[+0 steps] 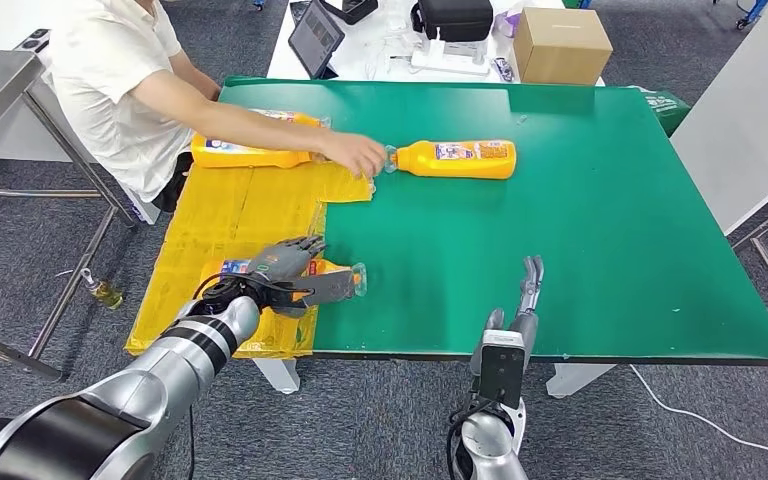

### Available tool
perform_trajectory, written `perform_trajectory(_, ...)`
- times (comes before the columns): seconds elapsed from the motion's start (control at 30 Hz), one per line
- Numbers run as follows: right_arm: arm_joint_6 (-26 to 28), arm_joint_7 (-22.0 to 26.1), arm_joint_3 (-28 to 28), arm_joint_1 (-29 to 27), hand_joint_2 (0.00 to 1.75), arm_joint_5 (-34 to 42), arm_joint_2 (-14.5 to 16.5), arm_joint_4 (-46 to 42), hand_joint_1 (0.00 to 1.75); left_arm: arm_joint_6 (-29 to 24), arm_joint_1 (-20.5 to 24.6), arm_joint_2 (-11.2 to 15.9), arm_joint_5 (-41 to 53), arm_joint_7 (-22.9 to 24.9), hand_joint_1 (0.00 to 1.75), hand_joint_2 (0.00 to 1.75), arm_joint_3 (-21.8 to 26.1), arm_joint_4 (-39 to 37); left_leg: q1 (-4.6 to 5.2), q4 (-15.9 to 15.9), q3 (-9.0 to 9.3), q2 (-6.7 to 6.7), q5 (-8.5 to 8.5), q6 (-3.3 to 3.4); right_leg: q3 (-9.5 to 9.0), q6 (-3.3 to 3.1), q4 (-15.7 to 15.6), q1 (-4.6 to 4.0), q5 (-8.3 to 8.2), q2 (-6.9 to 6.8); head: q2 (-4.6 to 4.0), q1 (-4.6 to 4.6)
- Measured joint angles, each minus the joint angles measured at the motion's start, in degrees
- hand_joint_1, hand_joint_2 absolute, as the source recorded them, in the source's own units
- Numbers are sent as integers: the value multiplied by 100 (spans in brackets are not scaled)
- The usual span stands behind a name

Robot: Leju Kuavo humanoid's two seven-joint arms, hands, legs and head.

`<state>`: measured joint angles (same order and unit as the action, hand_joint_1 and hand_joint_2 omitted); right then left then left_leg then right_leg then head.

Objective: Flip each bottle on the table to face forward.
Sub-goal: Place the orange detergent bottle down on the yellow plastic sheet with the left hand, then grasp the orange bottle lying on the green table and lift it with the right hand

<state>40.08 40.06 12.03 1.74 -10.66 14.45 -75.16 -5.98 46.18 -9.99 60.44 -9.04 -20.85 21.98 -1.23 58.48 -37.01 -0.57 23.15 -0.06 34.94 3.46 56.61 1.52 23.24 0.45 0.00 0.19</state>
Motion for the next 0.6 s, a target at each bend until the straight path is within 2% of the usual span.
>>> perform_trajectory(0.17,0,0,-26,-8,0,-169,-16,45,0,-1511,-268,-137,-60,-467,0,175,-54,468,1,0,-1,0,1,0,1,0,0,0,0,1,0,0)
perform_trajectory(0.3,1,0,-52,-38,0,-234,-16,68,0,-2275,-674,-190,-145,-594,0,175,-158,1030,0,0,-1,2,3,-1,4,0,0,0,1,1,0,1)
perform_trajectory(0.43,1,0,-74,-68,0,-266,-16,75,0,-2490,-1051,-211,-265,-689,0,175,-262,1516,0,0,-3,3,4,-1,6,0,-1,-1,1,1,0,1)
perform_trajectory(0.6,1,0,-103,-81,0,-278,-19,76,0,-2169,-1486,-197,-686,-849,0,175,-429,2094,0,0,-4,3,4,-1,5,0,-1,0,1,1,0,1)
